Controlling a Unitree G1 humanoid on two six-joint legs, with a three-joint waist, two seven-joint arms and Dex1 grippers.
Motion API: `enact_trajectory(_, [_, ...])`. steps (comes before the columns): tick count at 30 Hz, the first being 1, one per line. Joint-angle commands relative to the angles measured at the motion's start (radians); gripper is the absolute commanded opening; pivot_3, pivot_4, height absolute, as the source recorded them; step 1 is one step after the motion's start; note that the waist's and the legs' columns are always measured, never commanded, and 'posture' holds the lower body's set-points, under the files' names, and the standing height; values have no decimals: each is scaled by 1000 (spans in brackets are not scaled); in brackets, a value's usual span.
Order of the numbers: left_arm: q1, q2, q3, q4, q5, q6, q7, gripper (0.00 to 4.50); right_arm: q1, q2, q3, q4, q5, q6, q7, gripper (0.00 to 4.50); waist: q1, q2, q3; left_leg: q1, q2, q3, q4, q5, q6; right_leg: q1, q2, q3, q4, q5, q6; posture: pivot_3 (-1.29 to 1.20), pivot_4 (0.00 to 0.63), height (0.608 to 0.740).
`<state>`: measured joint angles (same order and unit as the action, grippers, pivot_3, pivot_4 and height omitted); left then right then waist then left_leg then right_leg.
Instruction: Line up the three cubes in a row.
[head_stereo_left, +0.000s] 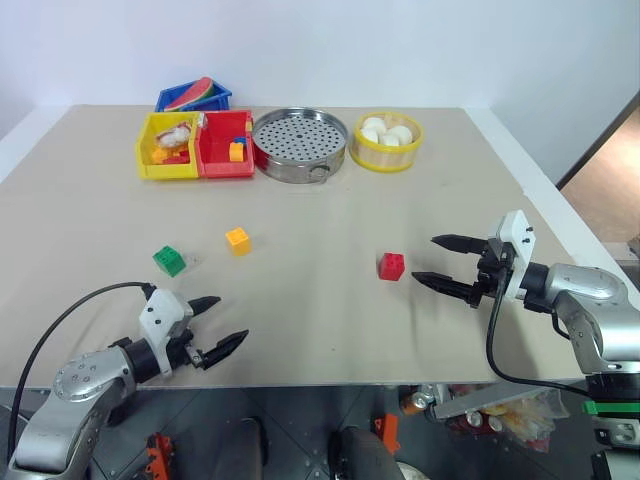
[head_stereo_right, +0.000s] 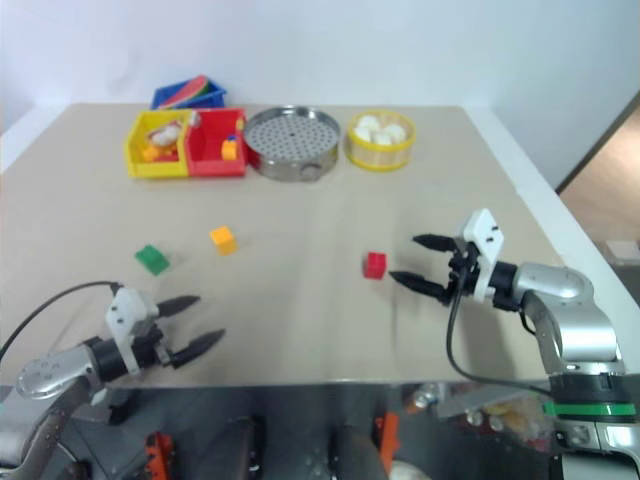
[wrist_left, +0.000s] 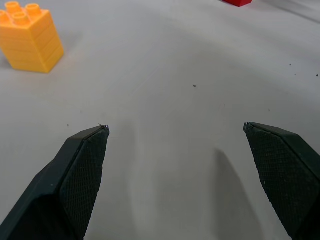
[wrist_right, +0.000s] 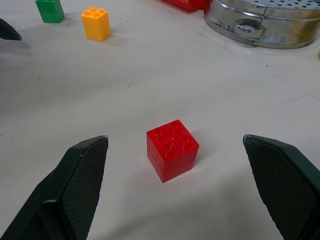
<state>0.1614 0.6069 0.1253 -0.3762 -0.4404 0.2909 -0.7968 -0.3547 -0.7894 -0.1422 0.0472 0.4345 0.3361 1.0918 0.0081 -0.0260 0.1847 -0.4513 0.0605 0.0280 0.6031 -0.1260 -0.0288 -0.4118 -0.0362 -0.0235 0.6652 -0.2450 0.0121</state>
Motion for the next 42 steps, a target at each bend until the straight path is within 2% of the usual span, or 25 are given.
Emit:
enact_trajectory(1, [16,37,-6,-84,1,-56,-66,4468,-17,-10,-13,-5,1,-21,11,4500,0,0,0,0,0,0,0,0,0,0,0,0,0,0,0,0,150,740])
enact_trajectory(8, [-93,130,-83,-100,-11,-55,-223,4468,-50,0,13,4,-7,-37,33,4500,0,0,0,0,0,0,0,0,0,0,0,0,0,0,-1,0,150,740])
enact_trajectory(18, [-242,122,-140,22,-9,-33,-291,4468,-136,11,86,63,-44,-86,92,4500,-1,0,0,1,2,1,0,0,0,0,3,1,0,0,-1,0,150,740])
enact_trajectory(28, [-297,107,-174,72,-2,-44,-326,4468,-283,39,168,252,-113,-193,199,4500,-1,0,0,1,2,1,0,0,0,0,4,3,0,1,-1,0,150,740])
enact_trajectory(35, [-318,96,-185,46,-6,-20,-315,4468,-385,89,237,435,-184,-289,282,4500,-1,0,0,1,3,1,0,0,0,0,7,5,0,1,-1,0,150,740])
enact_trajectory(42, [-284,100,-172,-2,-3,-7,-285,4468,-464,142,254,614,-231,-351,307,4500,-2,0,0,2,3,3,0,0,0,-1,10,11,0,3,0,0,150,740])
